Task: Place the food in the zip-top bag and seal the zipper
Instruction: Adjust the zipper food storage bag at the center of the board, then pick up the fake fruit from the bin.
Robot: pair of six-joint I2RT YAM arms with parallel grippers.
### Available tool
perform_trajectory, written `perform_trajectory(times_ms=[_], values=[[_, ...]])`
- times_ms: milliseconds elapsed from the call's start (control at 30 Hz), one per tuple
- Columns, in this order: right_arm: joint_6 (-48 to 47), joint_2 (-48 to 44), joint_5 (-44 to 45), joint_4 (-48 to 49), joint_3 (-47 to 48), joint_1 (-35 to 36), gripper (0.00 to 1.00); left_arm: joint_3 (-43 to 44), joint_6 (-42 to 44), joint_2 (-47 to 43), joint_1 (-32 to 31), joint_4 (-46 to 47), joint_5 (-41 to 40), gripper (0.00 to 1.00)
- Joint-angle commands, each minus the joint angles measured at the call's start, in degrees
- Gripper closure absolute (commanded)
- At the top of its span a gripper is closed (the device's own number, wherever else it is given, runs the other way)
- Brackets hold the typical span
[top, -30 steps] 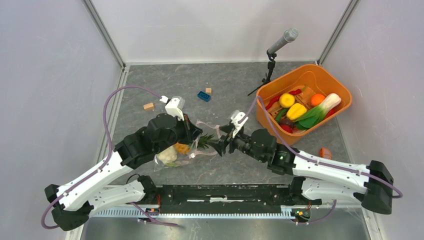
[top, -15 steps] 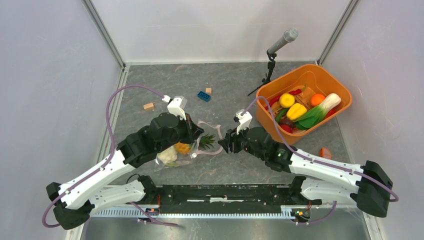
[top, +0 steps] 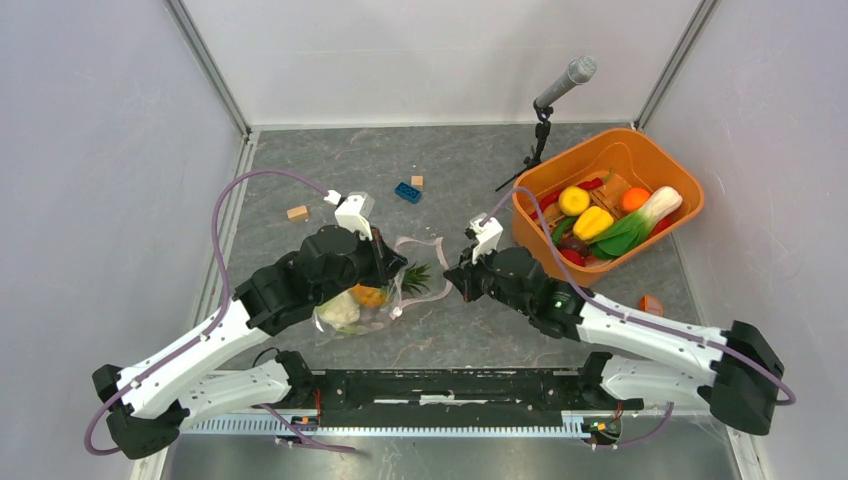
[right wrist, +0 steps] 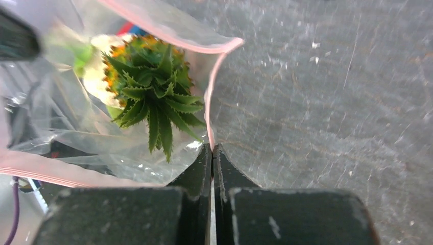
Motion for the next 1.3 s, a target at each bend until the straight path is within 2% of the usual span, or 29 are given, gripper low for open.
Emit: perform_trajectory(times_ms=[0, 67, 200, 267, 400, 567, 700, 867, 933, 1000, 1067, 1133, 1267], values=[[-5.60, -6.69, 1.86, -1.62, 5.37, -0.20, 1.00, 0.37, 3.05, 0.84, 0.15, 0.68, -1.57, 0.98], [-6.89, -6.52, 1.95, -6.63, 7.67, -0.38, 0.97, 0.37, 3.43, 1.97, 0.14, 0.32, -1.07, 0.98], [-7.39, -3.40, 4.18, -15.61, 10.64, -0.45, 0.81, 0.04, 3.12, 3.36, 0.15, 2.56, 2.22, 0.98], [-7.52, -4.21, 6.95, -16.79, 10.70, -0.41, 0.51, 0.02, 2.80, 3.44, 0.08, 4.06, 3.63, 0.98], [-10.81, -9.91, 11.06, -16.23, 12.09, -0.63, 0.24, 0.79, 2.81, 2.60, 0.07, 4.52, 4.15, 0.98], [-16.47, -15.69, 23.57, -17.06, 14.66, -2.80, 0.19, 1.24, 3.09, 0.89, 0.17, 4.19, 2.99, 0.98], [-18.22, -13.53, 29.74, -21.35, 16.73, -11.81, 0.16, 1.43, 3.19, 0.95, 0.12, 3.73, 3.27, 0.98], [-17.56, -7.46, 17.38, -22.41, 15.75, -30.94, 0.14, 1.27, 3.18, 0.64, 0.07, 3.64, 4.06, 0.98], [-17.24, -4.92, 9.18, -20.33, 14.36, -38.40, 0.14, 1.12, 3.18, 0.23, 0.08, 3.43, 3.84, 0.98], [-15.89, -1.94, 5.86, -17.80, 12.75, -44.39, 0.14, 0.99, 3.31, 0.03, 0.11, 3.04, 3.25, 0.98], [-14.83, 1.70, 4.47, -16.37, 12.43, -48.42, 0.14, 0.99, 3.41, 0.00, 0.07, 2.71, 3.12, 0.98], [-14.88, 5.75, 5.85, -15.31, 13.27, -50.05, 0.06, 0.77, 3.36, -0.03, 0.10, 2.67, 3.05, 0.98], [-15.17, 12.97, 5.10, -12.08, 15.95, -52.23, 0.05, 0.72, 3.58, 0.24, 0.06, 2.85, 3.35, 0.98]])
